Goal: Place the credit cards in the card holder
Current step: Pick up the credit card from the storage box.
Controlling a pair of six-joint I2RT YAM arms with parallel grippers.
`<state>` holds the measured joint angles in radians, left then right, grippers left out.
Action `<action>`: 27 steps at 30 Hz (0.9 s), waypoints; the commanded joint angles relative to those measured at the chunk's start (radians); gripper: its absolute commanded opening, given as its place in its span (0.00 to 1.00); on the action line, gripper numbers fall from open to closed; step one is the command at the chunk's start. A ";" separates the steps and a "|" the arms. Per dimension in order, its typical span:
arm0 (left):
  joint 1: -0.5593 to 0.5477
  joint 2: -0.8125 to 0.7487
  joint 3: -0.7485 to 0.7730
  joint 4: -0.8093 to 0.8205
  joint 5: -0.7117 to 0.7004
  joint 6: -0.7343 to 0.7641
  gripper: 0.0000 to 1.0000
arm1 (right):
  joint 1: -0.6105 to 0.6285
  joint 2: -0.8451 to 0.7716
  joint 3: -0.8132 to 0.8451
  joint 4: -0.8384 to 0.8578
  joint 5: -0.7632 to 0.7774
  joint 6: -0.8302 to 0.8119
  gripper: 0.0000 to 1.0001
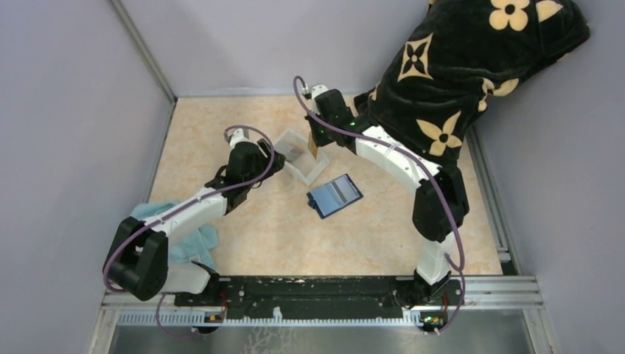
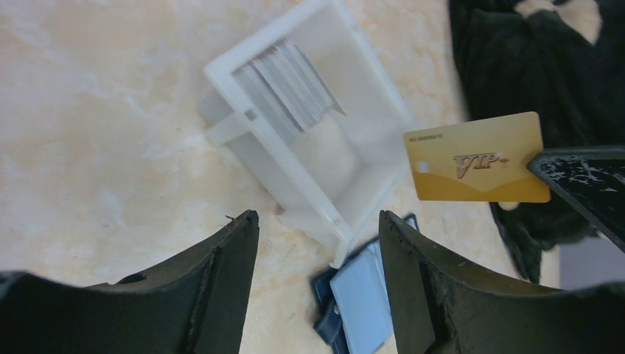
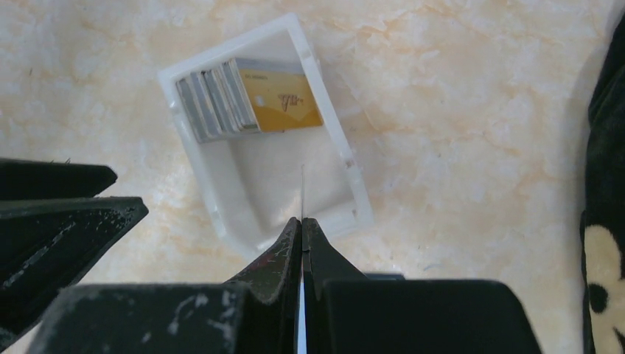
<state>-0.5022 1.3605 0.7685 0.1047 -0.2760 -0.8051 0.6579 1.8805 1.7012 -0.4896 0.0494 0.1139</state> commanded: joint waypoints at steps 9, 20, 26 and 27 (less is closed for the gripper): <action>-0.008 -0.136 -0.154 0.390 0.612 0.238 0.70 | 0.006 -0.533 -0.440 0.095 -0.228 0.136 0.00; -0.073 -0.163 -0.198 0.470 0.945 0.307 0.70 | 0.007 -0.755 -0.676 0.126 -0.408 0.226 0.00; -0.078 -0.147 -0.210 0.473 1.024 0.306 0.67 | 0.006 -0.781 -0.720 0.150 -0.456 0.253 0.00; -0.078 -0.143 -0.209 0.468 1.032 0.309 0.66 | 0.007 -0.782 -0.721 0.150 -0.459 0.255 0.00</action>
<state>-0.5762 1.2148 0.5655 0.5346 0.6590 -0.5240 0.6582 1.1416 0.9791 -0.4042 -0.3573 0.3420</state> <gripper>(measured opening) 0.672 0.006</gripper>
